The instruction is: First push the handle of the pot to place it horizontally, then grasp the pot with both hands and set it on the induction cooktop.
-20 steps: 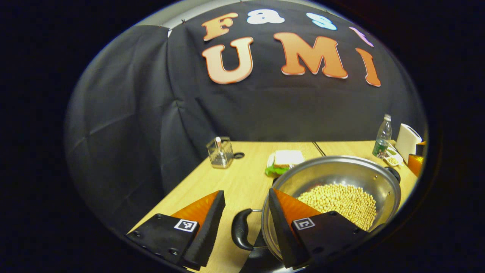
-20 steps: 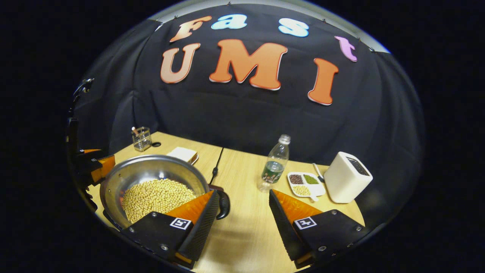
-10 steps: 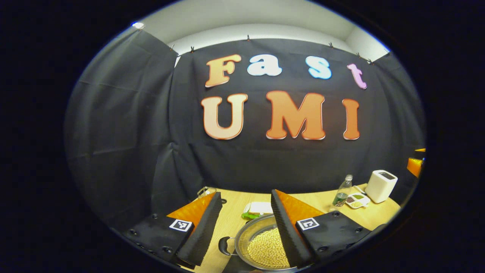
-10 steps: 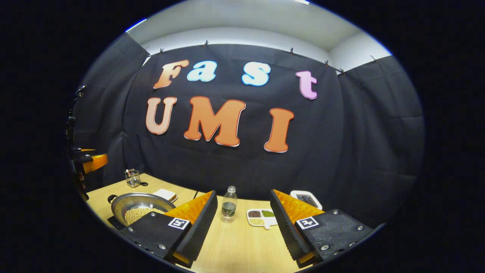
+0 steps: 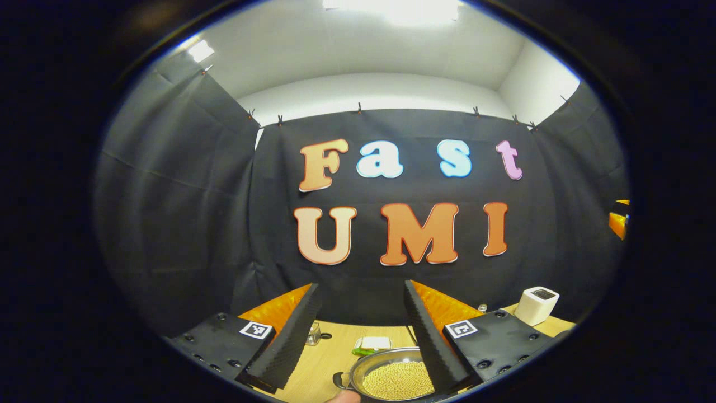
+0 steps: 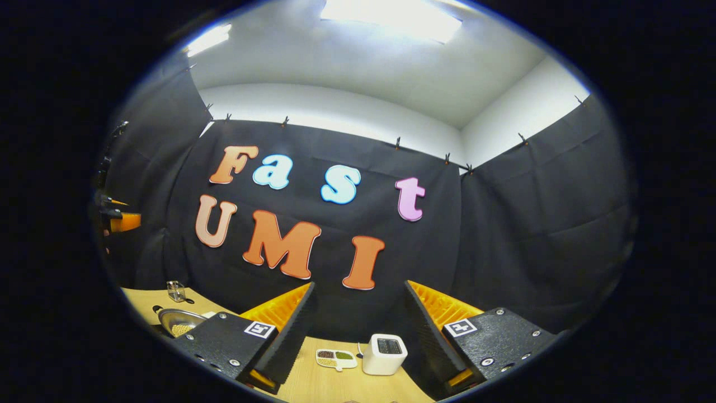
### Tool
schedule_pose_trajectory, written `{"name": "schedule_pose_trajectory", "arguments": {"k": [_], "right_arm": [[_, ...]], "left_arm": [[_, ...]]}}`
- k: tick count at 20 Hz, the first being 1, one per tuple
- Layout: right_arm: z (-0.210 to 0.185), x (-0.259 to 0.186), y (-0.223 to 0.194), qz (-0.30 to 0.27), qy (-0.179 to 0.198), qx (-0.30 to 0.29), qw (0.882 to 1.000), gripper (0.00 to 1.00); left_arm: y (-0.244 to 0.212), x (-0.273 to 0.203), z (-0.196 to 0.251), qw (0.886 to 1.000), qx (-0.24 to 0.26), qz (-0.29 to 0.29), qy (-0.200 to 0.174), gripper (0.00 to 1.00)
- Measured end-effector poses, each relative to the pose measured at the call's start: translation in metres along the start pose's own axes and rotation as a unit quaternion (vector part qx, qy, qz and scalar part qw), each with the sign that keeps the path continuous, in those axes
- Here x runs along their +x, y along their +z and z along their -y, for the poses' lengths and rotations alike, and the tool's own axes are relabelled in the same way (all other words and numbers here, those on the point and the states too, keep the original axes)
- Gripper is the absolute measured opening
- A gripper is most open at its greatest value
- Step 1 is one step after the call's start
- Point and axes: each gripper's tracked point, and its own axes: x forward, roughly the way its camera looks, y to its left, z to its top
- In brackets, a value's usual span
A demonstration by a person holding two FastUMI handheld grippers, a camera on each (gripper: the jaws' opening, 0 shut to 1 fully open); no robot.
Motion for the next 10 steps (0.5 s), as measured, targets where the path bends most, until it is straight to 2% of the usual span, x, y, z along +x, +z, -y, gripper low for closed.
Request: {"name": "schedule_pose_trajectory", "arguments": {"k": [2,3,4,6,7,8,10], "right_arm": [[0.007,-0.007,0.014,0.006,-0.006,0.003,1.0,0.97],[0.011,-0.01,0.021,0.008,-0.01,0.008,1.0,0.95],[0.017,-0.01,0.032,0.013,-0.018,0.017,1.0,0.95],[0.022,-0.009,0.041,0.015,-0.025,0.03,0.999,0.95],[0.022,-0.008,0.043,0.014,-0.023,0.037,0.999,0.93],[0.022,-0.006,0.048,0.015,-0.019,0.046,0.999,0.97],[0.015,-0.002,0.052,0.018,-0.004,0.062,0.998,0.93]], "left_arm": [[0.029,-0.009,0.001,1.0,-0.018,0.017,-0.006,0.97],[0.04,-0.014,-0.002,1.0,-0.02,0.022,-0.004,0.99],[0.05,-0.018,-0.005,0.999,-0.016,0.033,0.004,0.96],[0.075,-0.024,-0.013,0.998,-0.013,0.054,0.011,0.99],[0.081,-0.027,-0.013,0.998,-0.016,0.056,0.009,0.99],[0.084,-0.03,-0.012,0.998,-0.022,0.057,0.006,0.99],[0.089,-0.035,-0.013,0.998,-0.032,0.059,0.003,0.99]]}}
